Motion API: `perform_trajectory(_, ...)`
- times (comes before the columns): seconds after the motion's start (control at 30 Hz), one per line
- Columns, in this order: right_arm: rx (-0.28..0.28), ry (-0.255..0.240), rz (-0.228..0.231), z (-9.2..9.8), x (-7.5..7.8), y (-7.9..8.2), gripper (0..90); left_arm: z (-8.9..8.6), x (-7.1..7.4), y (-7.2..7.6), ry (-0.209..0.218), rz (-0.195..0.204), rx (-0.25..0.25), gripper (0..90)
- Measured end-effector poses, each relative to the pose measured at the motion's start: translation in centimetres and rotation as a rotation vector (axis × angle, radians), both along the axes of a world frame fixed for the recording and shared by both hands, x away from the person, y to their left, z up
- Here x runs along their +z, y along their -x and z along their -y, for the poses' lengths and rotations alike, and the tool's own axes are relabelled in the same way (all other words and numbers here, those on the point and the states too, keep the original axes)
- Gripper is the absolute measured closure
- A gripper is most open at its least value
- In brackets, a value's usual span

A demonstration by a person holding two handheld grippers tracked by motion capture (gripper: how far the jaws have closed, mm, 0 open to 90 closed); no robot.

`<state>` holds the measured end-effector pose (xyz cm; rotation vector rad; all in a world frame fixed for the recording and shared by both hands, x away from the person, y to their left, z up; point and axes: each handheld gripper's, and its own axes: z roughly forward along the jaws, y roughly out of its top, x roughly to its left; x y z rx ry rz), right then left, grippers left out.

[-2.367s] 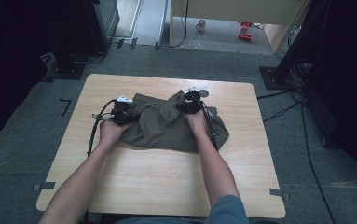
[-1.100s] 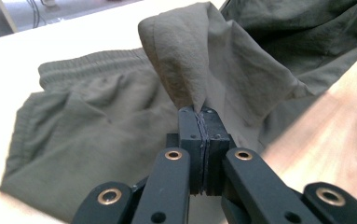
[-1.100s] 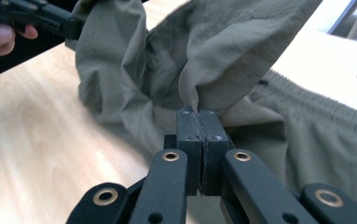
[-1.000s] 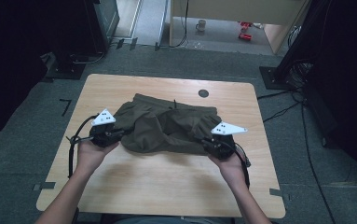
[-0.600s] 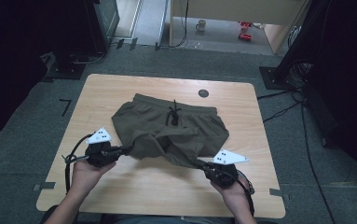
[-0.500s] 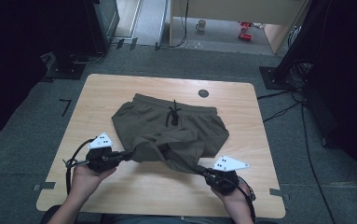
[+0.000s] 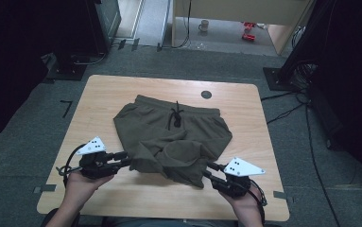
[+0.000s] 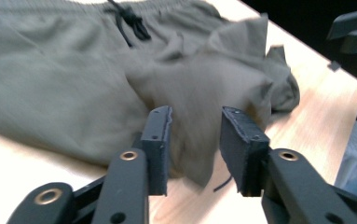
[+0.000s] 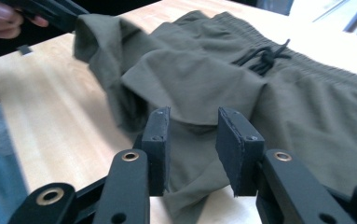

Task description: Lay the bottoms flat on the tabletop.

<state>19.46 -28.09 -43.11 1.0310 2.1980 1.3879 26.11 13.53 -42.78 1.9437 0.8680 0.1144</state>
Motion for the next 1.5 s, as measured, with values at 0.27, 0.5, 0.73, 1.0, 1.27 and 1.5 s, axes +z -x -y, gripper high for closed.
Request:
perform_trajectory(0.27,-0.031,0.009,-0.042,0.4,-0.6,-2.5,68.9,-1.2,0.8,-1.3,-0.029,0.001,0.011,60.4)
perform_trajectory(0.5,-0.063,0.025,-0.064,0.9,-1.1,-5.9,70.4,0.2,0.3,-4.5,-0.133,0.046,0.018,67.5)
perform_trajectory(0.73,-0.078,0.076,-0.1,0.8,-2.9,-8.8,64.6,2.2,-2.4,-7.6,-0.155,0.016,-0.004,61.9)
perform_trajectory(1.0,-0.079,0.134,-0.213,0.4,-6.7,-10.5,59.1,4.5,-6.0,-9.0,-0.274,-0.012,-0.051,57.8)
perform_trajectory(1.27,-0.125,0.15,-0.232,1.4,-8.3,-11.8,59.5,5.9,-7.6,-10.6,-0.302,-0.017,-0.039,56.4)
perform_trajectory(1.5,-0.187,0.103,-0.196,2.6,-8.8,-14.6,64.9,7.4,-7.6,-13.2,-0.354,0.017,-0.03,57.4)
